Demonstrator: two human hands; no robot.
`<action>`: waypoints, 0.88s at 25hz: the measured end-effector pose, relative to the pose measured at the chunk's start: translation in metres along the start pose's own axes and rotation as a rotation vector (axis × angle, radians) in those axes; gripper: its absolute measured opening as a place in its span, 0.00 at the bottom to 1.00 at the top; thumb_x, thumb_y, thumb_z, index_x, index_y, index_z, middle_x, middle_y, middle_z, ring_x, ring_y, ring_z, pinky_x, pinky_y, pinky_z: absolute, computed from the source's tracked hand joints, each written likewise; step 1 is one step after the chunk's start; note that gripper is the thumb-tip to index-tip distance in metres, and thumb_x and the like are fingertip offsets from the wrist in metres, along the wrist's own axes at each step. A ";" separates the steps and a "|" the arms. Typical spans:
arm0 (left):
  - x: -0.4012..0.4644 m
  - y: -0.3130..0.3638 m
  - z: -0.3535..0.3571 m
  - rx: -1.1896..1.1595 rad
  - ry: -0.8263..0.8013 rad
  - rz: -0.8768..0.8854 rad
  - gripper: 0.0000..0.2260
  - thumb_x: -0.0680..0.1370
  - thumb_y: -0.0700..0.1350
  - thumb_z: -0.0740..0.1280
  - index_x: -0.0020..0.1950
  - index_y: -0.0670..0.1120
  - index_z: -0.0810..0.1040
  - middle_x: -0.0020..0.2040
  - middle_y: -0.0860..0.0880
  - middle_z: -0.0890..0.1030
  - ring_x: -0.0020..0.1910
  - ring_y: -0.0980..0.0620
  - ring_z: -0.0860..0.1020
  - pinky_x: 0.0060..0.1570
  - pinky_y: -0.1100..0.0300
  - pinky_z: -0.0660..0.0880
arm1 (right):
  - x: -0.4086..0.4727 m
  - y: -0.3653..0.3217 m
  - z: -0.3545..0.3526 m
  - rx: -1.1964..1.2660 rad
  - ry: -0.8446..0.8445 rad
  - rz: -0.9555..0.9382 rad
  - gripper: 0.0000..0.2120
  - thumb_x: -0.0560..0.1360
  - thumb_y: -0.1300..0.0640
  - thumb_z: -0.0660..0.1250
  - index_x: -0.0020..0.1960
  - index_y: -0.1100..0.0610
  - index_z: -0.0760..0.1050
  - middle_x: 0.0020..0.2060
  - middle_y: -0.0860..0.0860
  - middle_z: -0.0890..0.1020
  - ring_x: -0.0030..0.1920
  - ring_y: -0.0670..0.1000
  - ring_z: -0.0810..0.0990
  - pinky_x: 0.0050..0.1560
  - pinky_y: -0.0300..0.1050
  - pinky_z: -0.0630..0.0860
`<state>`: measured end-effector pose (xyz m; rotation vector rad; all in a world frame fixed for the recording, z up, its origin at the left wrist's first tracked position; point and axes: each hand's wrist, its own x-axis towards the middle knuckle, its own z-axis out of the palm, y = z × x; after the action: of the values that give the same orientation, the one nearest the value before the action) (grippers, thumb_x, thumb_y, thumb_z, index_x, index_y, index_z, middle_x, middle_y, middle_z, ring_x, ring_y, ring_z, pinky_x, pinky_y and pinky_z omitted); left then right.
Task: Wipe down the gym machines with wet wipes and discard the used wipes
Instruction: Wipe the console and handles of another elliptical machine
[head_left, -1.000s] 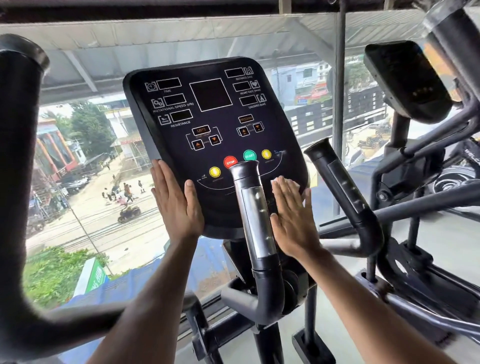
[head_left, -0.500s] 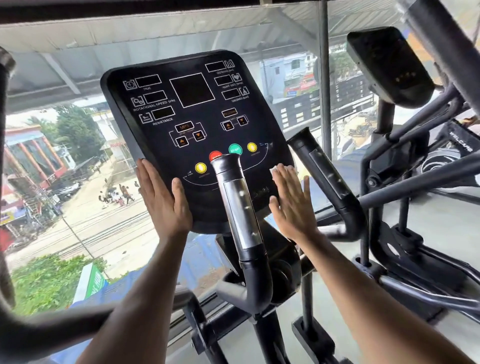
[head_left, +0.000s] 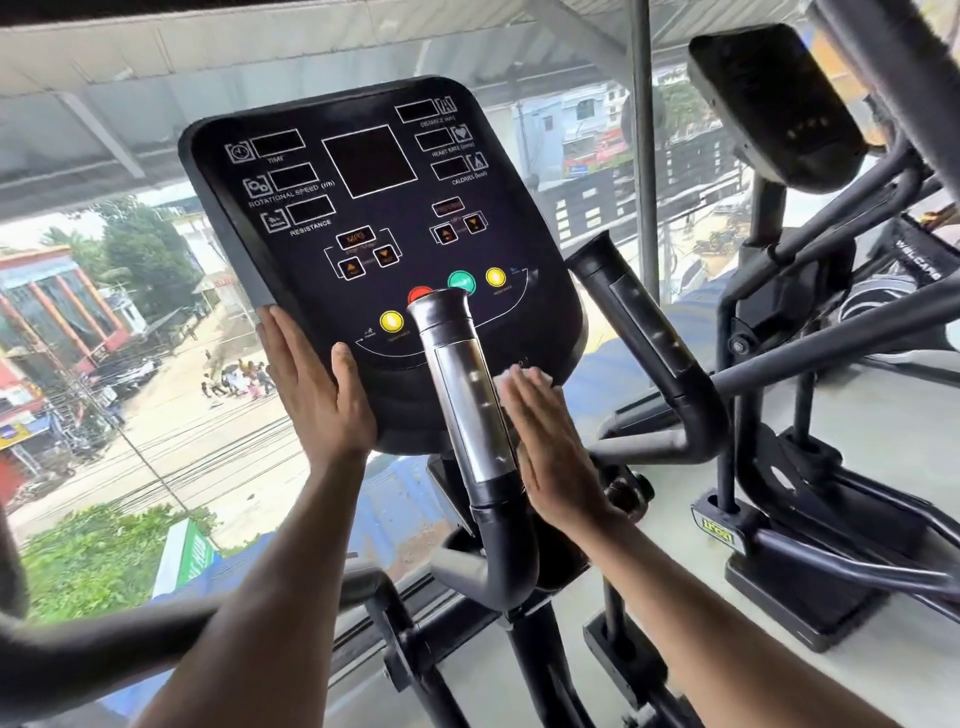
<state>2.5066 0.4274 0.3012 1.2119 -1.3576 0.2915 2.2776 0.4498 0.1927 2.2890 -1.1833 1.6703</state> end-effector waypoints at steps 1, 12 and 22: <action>0.000 0.000 0.000 0.000 0.000 -0.001 0.30 0.86 0.52 0.53 0.85 0.41 0.49 0.85 0.43 0.50 0.84 0.46 0.48 0.82 0.48 0.47 | 0.008 0.021 -0.001 0.009 0.048 0.072 0.32 0.79 0.73 0.53 0.82 0.60 0.55 0.82 0.55 0.56 0.82 0.56 0.53 0.78 0.65 0.58; 0.001 0.000 -0.001 -0.006 -0.002 -0.025 0.31 0.85 0.54 0.51 0.85 0.43 0.49 0.86 0.45 0.49 0.84 0.47 0.47 0.82 0.46 0.47 | 0.019 0.017 -0.003 0.389 0.517 0.576 0.11 0.75 0.66 0.71 0.48 0.49 0.80 0.49 0.47 0.85 0.50 0.47 0.84 0.53 0.55 0.82; 0.002 -0.005 0.000 0.002 -0.022 -0.004 0.31 0.86 0.56 0.50 0.85 0.42 0.49 0.85 0.44 0.49 0.84 0.47 0.47 0.82 0.44 0.47 | -0.004 -0.041 0.017 0.422 0.328 0.383 0.06 0.74 0.66 0.75 0.47 0.58 0.82 0.44 0.49 0.82 0.46 0.39 0.81 0.47 0.35 0.77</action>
<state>2.5107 0.4243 0.3009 1.2224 -1.3745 0.2772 2.3155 0.4721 0.1975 1.9391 -1.3570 2.5310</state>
